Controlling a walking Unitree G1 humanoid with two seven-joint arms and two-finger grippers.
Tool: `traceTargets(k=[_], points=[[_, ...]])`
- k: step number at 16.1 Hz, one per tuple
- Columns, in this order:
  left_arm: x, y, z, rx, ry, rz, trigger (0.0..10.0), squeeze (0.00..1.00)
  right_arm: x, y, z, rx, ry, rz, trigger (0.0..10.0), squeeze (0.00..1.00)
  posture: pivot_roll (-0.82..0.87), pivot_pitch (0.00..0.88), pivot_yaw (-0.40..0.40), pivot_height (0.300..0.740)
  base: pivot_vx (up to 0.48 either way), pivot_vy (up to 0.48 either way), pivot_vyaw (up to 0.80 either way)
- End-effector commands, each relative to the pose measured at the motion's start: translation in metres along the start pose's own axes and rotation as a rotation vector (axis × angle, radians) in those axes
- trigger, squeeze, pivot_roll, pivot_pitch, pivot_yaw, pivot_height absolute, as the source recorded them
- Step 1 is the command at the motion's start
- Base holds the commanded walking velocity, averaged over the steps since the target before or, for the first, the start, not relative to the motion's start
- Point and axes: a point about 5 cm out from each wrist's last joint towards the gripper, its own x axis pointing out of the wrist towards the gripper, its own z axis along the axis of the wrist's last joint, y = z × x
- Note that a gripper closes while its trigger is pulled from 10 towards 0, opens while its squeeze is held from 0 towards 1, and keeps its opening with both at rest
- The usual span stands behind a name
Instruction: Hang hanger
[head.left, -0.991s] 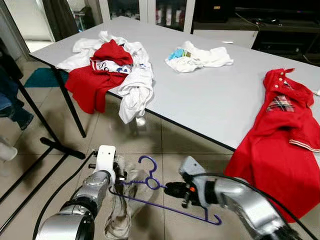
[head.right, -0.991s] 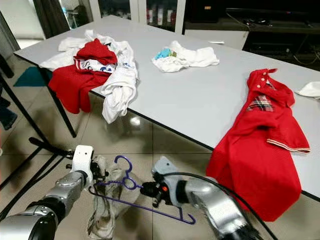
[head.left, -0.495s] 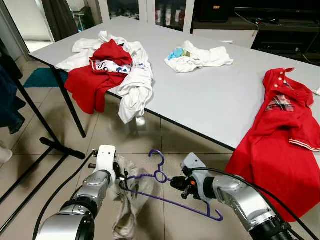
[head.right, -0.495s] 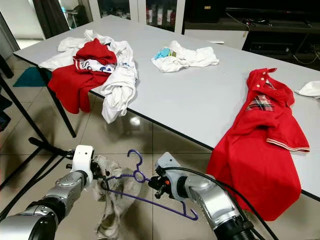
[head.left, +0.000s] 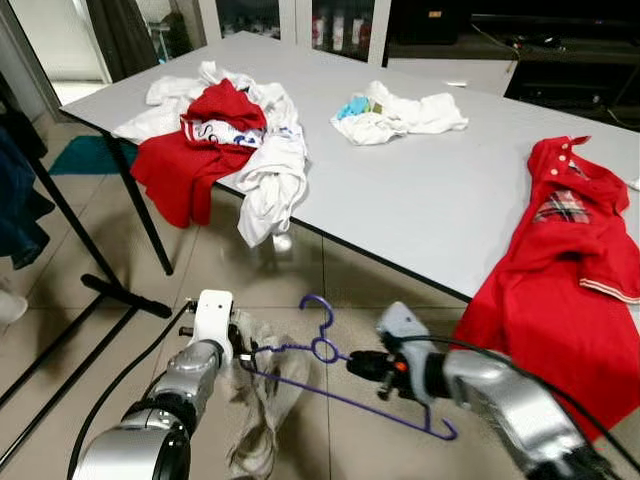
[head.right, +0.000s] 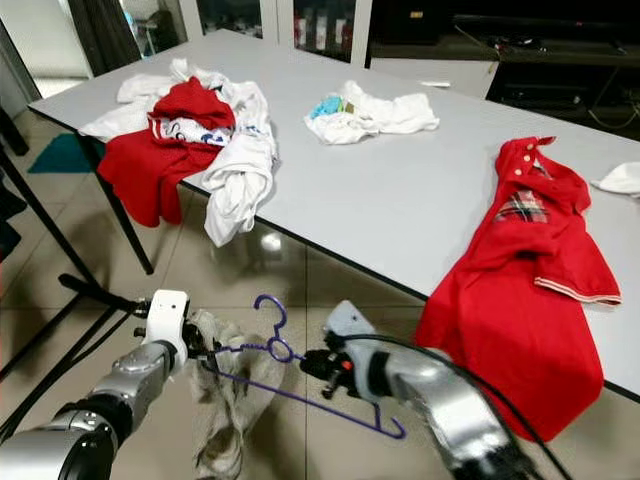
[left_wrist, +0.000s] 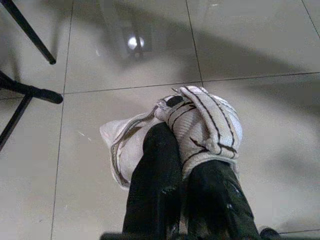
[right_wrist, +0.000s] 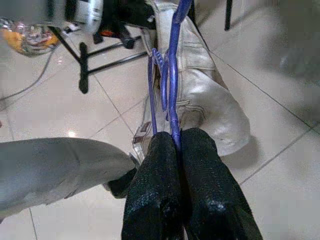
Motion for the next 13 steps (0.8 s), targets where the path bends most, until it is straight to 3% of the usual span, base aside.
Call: traceTargets(k=[1, 6, 13], points=[[0.001, 0.002, 0.010, 0.007, -0.037, -0.002, 10.0, 0.00, -0.004, 0.002, 0.005, -0.014, -0.027, 0.021, 10.0, 0.00, -0.14, 0.000, 0.048, 0.740, 0.000, 0.000, 0.00], [0.002, -0.002, 0.014, 0.008, -0.046, -0.009, 10.0, 0.00, 0.003, 0.010, 0.001, -0.018, -0.009, 0.057, 10.0, 0.00, -0.14, 0.000, 0.049, 0.740, 0.000, 0.000, 0.00], [0.002, -0.001, 0.015, 0.008, -0.051, -0.010, 10.0, 0.00, 0.017, -0.006, 0.005, 0.016, 0.012, -0.073, 10.0, 0.00, -0.13, 0.000, 0.053, 0.740, 0.000, 0.000, 0.00]])
